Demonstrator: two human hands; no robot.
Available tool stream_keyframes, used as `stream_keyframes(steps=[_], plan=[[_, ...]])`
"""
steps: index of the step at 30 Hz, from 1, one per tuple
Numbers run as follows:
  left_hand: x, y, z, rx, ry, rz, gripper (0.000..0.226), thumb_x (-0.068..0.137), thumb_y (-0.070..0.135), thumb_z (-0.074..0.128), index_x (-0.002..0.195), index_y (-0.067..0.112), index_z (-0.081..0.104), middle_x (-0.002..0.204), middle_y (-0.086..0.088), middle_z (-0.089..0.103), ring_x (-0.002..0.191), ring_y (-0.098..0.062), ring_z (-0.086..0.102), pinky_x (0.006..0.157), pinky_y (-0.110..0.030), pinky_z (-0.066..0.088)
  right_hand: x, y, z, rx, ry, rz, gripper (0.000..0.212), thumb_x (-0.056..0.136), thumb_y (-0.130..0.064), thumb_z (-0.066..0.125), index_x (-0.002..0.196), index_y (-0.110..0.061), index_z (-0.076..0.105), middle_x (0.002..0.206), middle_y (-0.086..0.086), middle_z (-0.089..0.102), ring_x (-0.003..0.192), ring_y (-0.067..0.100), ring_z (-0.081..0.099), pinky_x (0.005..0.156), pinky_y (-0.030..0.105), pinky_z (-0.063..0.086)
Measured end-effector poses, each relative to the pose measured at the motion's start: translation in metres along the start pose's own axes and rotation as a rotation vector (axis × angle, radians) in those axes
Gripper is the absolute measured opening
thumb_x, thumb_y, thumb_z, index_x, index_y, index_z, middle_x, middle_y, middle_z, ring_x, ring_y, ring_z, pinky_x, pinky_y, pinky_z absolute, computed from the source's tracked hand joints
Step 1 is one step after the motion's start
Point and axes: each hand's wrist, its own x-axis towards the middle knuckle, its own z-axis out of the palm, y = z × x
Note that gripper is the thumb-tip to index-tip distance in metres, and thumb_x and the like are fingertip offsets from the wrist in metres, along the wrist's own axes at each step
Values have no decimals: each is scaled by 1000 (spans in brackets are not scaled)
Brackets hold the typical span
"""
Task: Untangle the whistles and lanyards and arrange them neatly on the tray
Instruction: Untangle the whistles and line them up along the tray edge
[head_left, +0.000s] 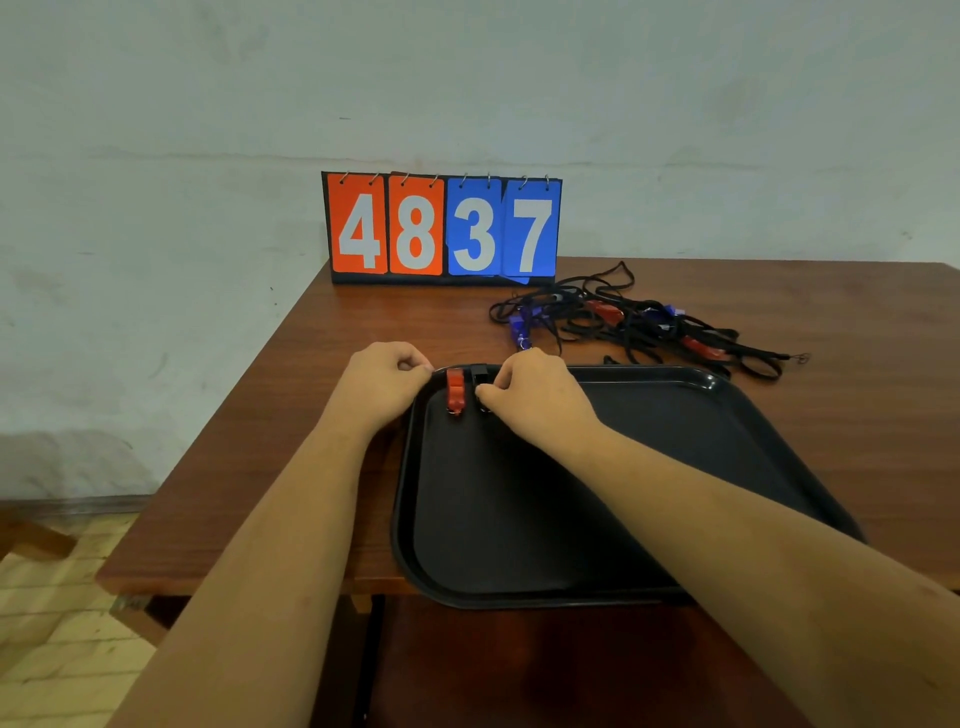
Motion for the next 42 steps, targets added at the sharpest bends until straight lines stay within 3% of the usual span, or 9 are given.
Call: stream_keyframes(steps=[7,12,15,18,24,29,35,38,42], plan=[[3,-2,2,18,-14,11,10,95,28,57,88,28,64,89,12,62,83,-1,54,63,-16,35,0,4,0,34,6,-6,30,91,-35,65,75,-11,72,74,6,72,68,19,70,74,36,60],[2,2,5,-7,66,36,7,95,23,56,94,25,63,97,11,60,88,-2,53,67,-15,33,-5,17,-21,71,11,-41,23,95,-29,61,90,-10,73,90,3,71,78,10,65,61,14,43],[8,14,1,14,81,105,7,95,22,56,98,23,62,100,8,59,84,0,52,67,-12,34,0,34,-42,96,54,-38,12,95,-25,62,93,-16,69,88,-5,64,74,2,57,63,15,40],[22,37,-1,63,-1,146,9,95,24,56,100,24,63,102,8,61,93,-4,55,77,-20,40,14,55,-62,108,116,0,6,94,-22,62,90,-19,65,88,-4,64,77,3,57,73,22,47],[55,88,24,228,-164,268,14,93,20,57,105,18,65,103,2,60,93,-12,55,72,-22,38,39,93,-87,38,113,21,9,93,-18,60,94,-14,68,90,3,68,74,8,59,70,23,44],[86,94,41,386,-268,326,29,89,7,61,115,20,65,117,-4,63,102,-19,58,77,-27,44,70,92,-84,-49,110,-83,11,91,-14,61,98,-13,70,92,3,67,71,5,56,71,23,46],[97,89,47,419,-327,390,33,85,18,72,114,25,59,114,0,54,101,-17,55,84,-30,46,104,79,-67,-94,51,-232,37,98,-19,50,134,-17,57,129,4,61,110,18,58,91,29,46],[99,86,46,435,-313,416,36,82,22,76,112,24,56,114,1,51,102,-16,53,90,-31,48,115,80,-61,-203,-27,-255,28,102,-27,44,118,-18,65,112,6,67,91,16,58,76,28,43],[100,78,40,385,-321,377,35,83,22,75,112,23,55,113,2,55,99,-16,58,82,-27,50,116,88,-62,-283,-12,-211,30,99,-29,47,79,-15,65,75,3,63,64,14,55,58,27,40]])
